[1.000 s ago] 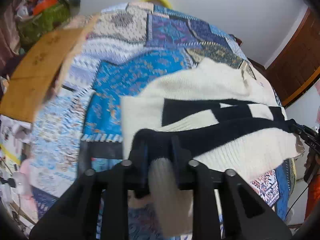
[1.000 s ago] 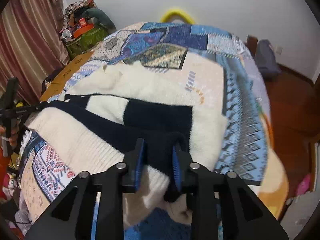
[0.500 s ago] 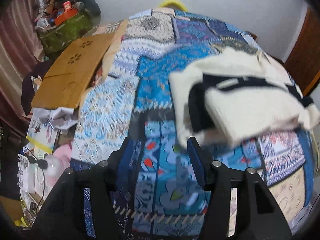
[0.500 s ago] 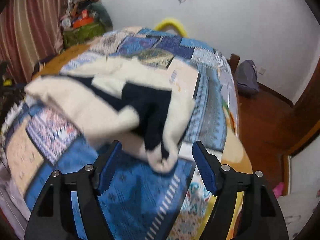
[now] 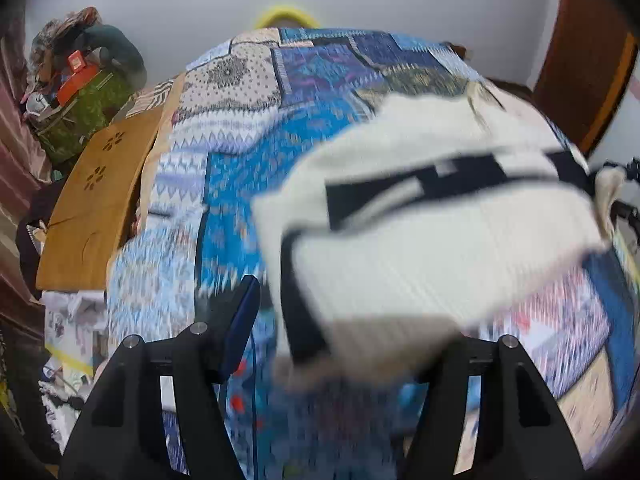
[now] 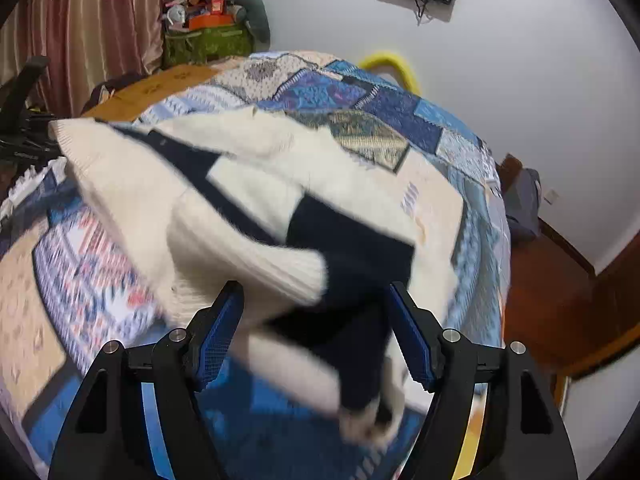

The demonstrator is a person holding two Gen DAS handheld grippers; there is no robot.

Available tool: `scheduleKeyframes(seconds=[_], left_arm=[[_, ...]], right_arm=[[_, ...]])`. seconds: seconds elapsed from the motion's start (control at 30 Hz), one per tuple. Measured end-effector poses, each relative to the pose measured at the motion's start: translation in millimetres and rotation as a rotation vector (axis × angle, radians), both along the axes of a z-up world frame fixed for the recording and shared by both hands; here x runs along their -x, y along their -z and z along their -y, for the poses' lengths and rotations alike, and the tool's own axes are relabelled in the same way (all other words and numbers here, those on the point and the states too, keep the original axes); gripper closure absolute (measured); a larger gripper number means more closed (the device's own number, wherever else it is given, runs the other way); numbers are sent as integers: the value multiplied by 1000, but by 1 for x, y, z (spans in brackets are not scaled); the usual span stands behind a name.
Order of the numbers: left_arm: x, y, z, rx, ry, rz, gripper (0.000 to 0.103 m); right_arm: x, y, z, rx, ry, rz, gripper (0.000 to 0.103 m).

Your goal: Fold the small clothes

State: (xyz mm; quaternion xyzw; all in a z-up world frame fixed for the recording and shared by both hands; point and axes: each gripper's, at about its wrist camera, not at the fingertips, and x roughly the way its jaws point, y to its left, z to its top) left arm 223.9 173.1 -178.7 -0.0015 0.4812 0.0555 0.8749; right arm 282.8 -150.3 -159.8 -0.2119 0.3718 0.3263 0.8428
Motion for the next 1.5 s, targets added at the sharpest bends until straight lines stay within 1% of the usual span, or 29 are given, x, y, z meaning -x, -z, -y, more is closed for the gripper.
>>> scheduleKeyframes(seconds=[0.1,0.2,0.3,0.43,0.53,0.63,0.67,0.7,0.73,0.77,0.8,0.83,0.87,0.9,0.93,0.97,1.0,1.13,1.17,1.3,1.37,1.43,1.5], left_arm=[[-31,-5,-14,22,-63,10,41],[-53,-7,-39,84,-145,13,41],[-59,-6,-58,82,-203,10,41],[-53,1,-69,90,-200,-7,41],[-50,8,-66,109,-168,-19,41],[-54,13,-57,133,-134,-27,41],[-57,16,-53,140,-126,-32,41],[-63,19,-50,146,-121,-36,41],[-67,20,-48,148,-118,-39,41],[-74,24,-44,148,-115,-45,45],[-79,26,-43,147,-113,-49,51],[-87,29,-40,147,-110,-58,55],[-91,32,-39,148,-109,-64,64],[-96,34,-38,153,-110,-67,76],[-101,36,-36,166,-110,-71,81],[-103,36,-36,168,-115,-71,88],[-106,36,-35,159,-122,-64,94],[-104,29,-32,124,-125,-27,97],[-100,23,-33,112,-134,-7,97],[-88,-3,-41,110,-166,81,97],[-85,-17,-47,102,-181,130,97],[-87,-22,-50,101,-188,144,97],[-97,-18,-53,93,-195,126,97]], right_arm=[[-25,0,-5,-32,63,0,34],[-59,2,6,-101,187,-56,34],[-69,4,16,-139,220,-96,34],[-62,-1,22,-148,208,-79,34],[-63,-2,26,-178,193,-106,34],[-70,6,20,-173,183,-142,34],[-73,9,18,-173,185,-154,36],[-76,13,17,-180,187,-167,40],[-80,17,15,-196,190,-196,42],[-84,20,14,-204,195,-214,47],[-89,24,12,-216,203,-235,53],[-92,27,11,-223,206,-247,55],[-94,28,9,-228,210,-254,60],[-97,30,9,-238,218,-260,70],[-99,30,8,-254,225,-267,77],[-101,30,8,-270,229,-276,89],[-102,29,8,-281,234,-276,93],[-98,10,11,-318,215,-232,96],[-96,4,12,-324,209,-219,96],[-93,-21,12,-349,162,-186,97],[-97,-28,12,-364,153,-178,97],[-102,-30,8,-357,159,-160,97],[-110,-26,5,-344,175,-163,97]])
